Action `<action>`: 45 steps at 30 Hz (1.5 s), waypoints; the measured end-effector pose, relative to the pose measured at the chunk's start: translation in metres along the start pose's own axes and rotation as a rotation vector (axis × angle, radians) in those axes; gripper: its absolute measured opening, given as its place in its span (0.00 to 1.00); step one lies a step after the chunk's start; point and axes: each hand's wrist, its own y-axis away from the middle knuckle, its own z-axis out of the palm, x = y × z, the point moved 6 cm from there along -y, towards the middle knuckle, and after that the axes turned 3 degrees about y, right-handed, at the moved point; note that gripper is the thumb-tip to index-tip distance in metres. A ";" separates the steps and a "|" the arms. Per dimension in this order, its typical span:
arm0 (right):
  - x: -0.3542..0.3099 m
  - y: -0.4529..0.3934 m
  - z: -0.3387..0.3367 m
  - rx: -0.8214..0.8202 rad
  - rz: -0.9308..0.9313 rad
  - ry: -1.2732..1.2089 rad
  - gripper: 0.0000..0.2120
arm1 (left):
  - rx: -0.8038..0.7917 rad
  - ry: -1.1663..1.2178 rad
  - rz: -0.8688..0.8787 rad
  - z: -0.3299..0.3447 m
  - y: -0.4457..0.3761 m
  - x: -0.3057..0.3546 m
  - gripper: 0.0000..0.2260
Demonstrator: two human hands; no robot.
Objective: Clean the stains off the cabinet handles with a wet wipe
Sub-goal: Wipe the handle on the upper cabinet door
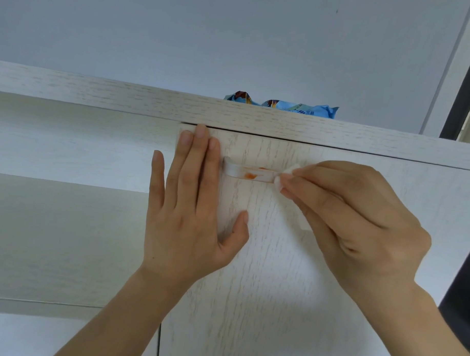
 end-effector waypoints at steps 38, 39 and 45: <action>-0.005 -0.006 0.005 0.004 0.072 -0.072 0.05 | 0.031 0.052 -0.003 -0.005 -0.002 -0.004 0.32; -0.005 -0.008 0.002 0.015 0.083 -0.077 0.05 | 0.031 0.050 0.009 -0.006 -0.002 -0.005 0.31; -0.014 -0.015 0.017 -0.020 0.080 -0.141 0.06 | 0.026 0.075 0.033 -0.003 0.000 -0.011 0.30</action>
